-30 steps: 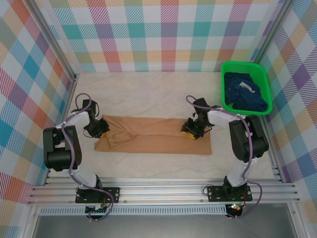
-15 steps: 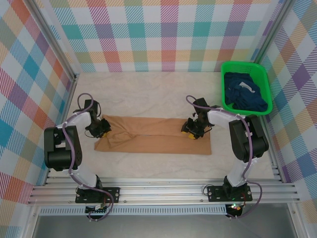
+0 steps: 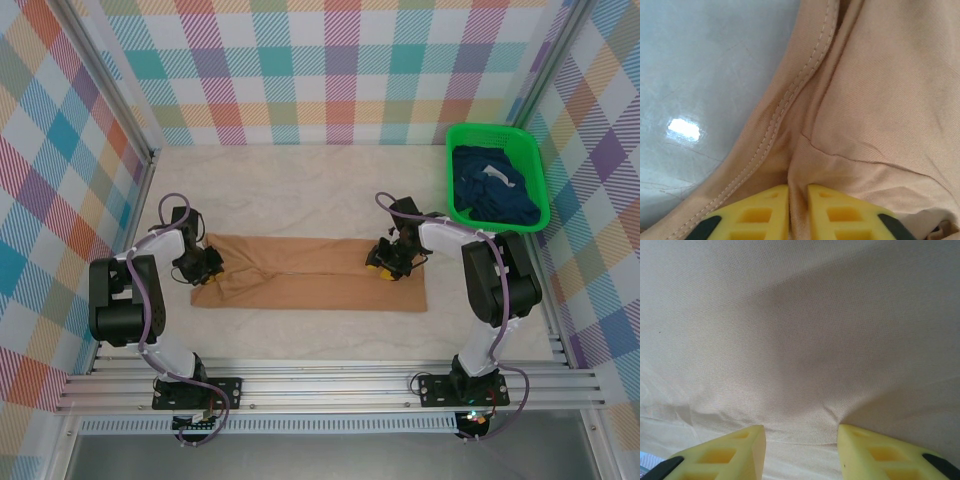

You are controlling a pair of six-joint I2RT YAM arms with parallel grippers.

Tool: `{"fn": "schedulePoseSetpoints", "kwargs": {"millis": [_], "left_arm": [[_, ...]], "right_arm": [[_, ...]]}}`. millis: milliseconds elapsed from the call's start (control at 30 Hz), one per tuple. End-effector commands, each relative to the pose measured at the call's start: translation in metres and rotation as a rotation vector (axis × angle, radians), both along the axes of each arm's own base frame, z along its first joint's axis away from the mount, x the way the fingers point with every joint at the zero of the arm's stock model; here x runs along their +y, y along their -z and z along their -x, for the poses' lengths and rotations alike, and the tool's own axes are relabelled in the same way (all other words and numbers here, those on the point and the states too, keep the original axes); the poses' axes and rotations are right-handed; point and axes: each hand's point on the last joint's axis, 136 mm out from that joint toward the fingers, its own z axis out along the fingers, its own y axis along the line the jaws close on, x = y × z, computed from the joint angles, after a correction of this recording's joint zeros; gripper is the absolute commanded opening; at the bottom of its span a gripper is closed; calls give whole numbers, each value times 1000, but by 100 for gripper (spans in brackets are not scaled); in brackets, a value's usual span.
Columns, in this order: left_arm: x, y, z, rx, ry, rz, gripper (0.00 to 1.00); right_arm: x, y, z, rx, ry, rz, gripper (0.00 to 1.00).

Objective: Fold and stack the t-shirts

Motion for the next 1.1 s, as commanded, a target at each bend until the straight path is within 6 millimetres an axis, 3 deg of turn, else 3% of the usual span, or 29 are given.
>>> {"fn": "schedulePoseSetpoints", "kwargs": {"millis": [0,133,400,633,1067], "left_arm": [[0,-7,-1,-13,14,-18,11],[0,-16,-3,-29,15,-24,3],[4,-38,-3,-63,-2,-44,0],[1,-42,-6,-59,-19,-24,0],[1,-58,-46,-40,-78,16,0]], "right_arm": [[2,1,1,19,2,9,41],[1,1,2,20,0,13,40],[-1,7,6,40,0,25,39],[-1,7,6,45,-4,27,39],[-2,12,8,62,-1,33,38]]}}
